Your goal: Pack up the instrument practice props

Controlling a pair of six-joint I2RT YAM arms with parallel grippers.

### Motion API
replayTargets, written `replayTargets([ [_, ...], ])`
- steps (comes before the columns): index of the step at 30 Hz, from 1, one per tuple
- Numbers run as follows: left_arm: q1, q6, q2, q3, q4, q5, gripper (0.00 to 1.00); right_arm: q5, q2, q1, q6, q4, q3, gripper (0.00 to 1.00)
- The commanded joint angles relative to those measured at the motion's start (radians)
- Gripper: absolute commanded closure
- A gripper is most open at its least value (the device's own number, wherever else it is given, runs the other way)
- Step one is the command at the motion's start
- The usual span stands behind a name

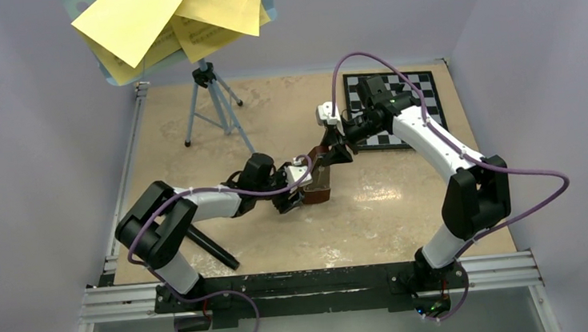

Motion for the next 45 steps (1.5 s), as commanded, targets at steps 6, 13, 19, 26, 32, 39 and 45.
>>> replayTargets([
  [6, -0.016, -0.003, -0.005, 0.023, 0.067, -0.078, 0.28, 0.15, 0.034, -0.003, 0.01, -0.06, -0.023, 1.0],
  [13, -0.017, 0.006, -0.016, 0.017, 0.084, -0.06, 0.43, 0.154, 0.043, 0.0, 0.012, -0.067, -0.012, 1.0],
  [19, -0.016, -0.028, -0.018, 0.016, 0.069, -0.153, 0.27, 0.151, 0.044, 0.001, 0.01, -0.073, -0.009, 1.0],
  [26, -0.006, -0.086, -0.182, -0.065, 0.019, -0.126, 0.01, 0.157, -0.002, 0.002, 0.017, -0.144, 0.033, 1.0],
  [32, -0.005, -0.115, -0.321, -0.041, -0.121, -0.081, 0.01, 0.23, -0.1, 0.001, 0.006, -0.264, 0.08, 1.0],
  [39, 0.025, -0.079, -0.333, 0.039, -0.23, -0.133, 0.01, 0.317, -0.211, -0.023, -0.004, -0.331, 0.053, 1.0],
  [45, 0.058, -0.01, -0.37, 0.042, -0.26, -0.112, 0.01, 0.387, -0.317, -0.153, -0.126, -0.395, -0.005, 1.0],
])
